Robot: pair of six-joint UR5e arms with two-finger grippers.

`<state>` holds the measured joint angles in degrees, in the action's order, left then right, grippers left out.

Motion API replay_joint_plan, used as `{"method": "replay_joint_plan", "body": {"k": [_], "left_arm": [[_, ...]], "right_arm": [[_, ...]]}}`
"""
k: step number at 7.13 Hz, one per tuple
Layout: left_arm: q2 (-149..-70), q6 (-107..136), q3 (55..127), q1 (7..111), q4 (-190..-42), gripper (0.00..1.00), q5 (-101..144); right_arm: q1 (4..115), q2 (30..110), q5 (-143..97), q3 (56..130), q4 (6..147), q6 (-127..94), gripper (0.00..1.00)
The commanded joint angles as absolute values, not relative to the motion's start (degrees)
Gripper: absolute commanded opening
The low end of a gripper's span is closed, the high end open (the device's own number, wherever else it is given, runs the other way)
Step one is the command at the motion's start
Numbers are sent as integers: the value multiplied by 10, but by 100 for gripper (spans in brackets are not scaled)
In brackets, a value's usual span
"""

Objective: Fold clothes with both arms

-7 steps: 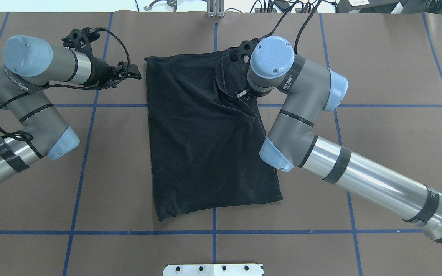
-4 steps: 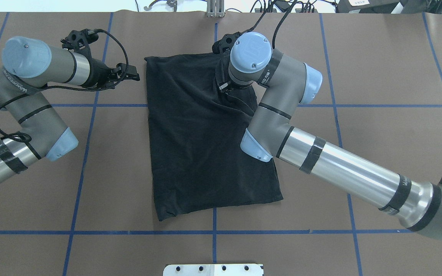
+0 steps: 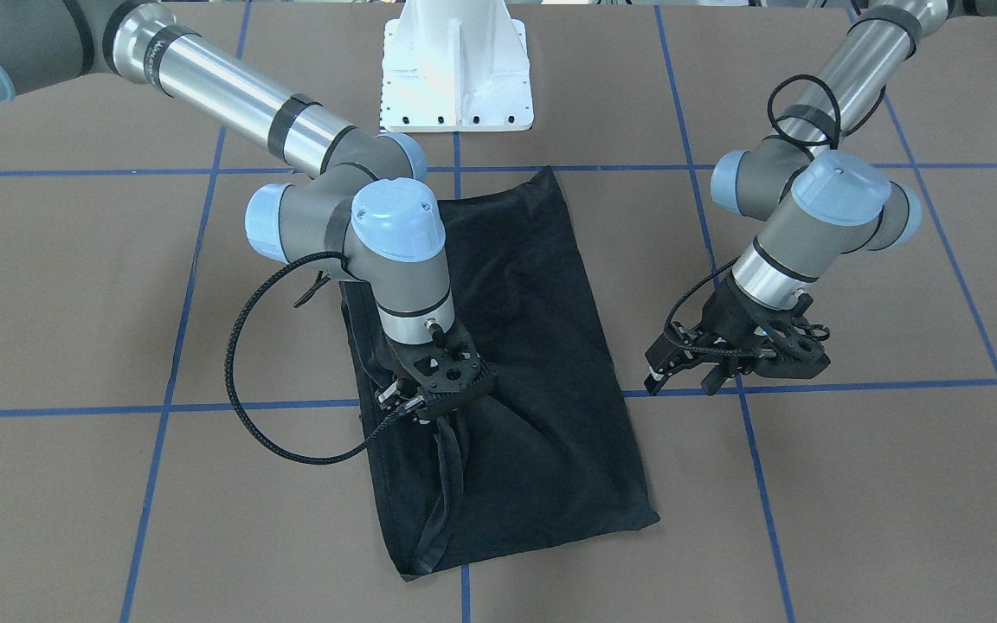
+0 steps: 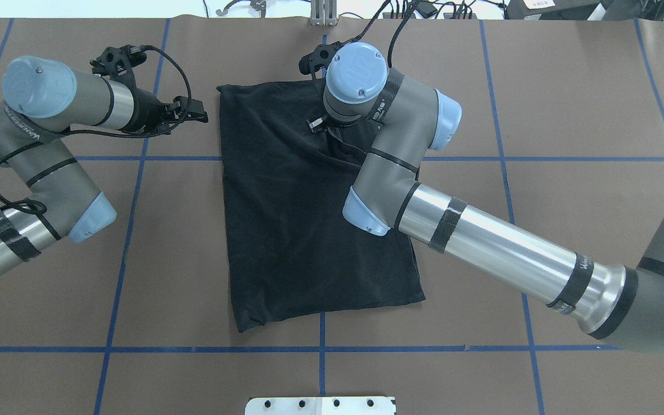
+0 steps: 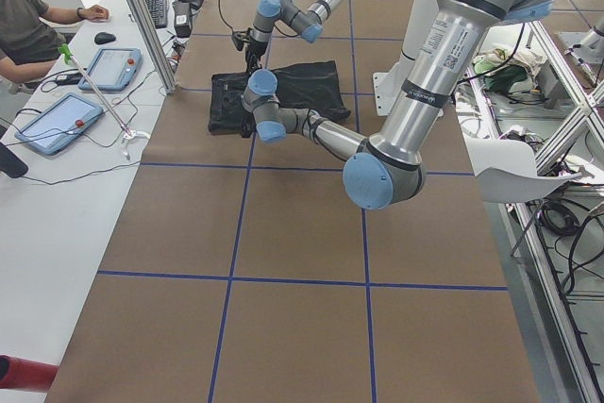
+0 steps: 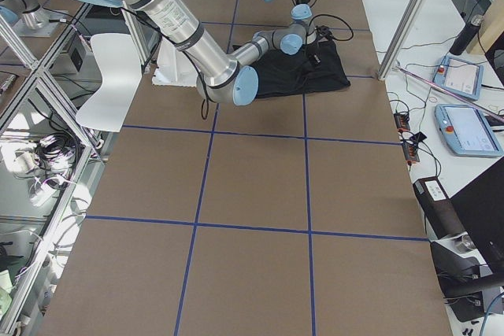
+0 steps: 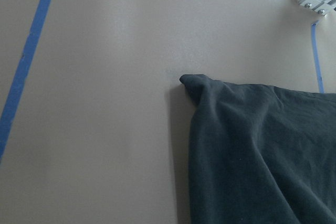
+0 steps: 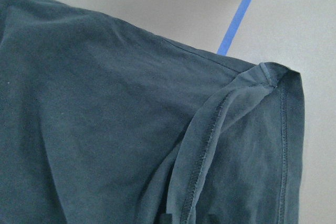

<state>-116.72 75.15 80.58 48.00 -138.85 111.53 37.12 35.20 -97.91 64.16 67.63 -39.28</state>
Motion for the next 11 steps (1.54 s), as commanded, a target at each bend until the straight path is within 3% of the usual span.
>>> {"method": "replay_joint_plan", "body": {"k": [1,3,6,11], "left_arm": [[-1167,751,805,480,-1388,100,1115],[-1167,752,806,480,-1389,100,1115],[-1169,752,806,480,-1389,100,1115],[-1171,752,806,480,-1389,100,1115]], "right_arm": [[362,351,-970,632,676,-393,47],[359,351,-968,628,676,-393,41],[358,353,-968,625,675,-393,12],[363,359,-969,629,674,-393,0]]}}
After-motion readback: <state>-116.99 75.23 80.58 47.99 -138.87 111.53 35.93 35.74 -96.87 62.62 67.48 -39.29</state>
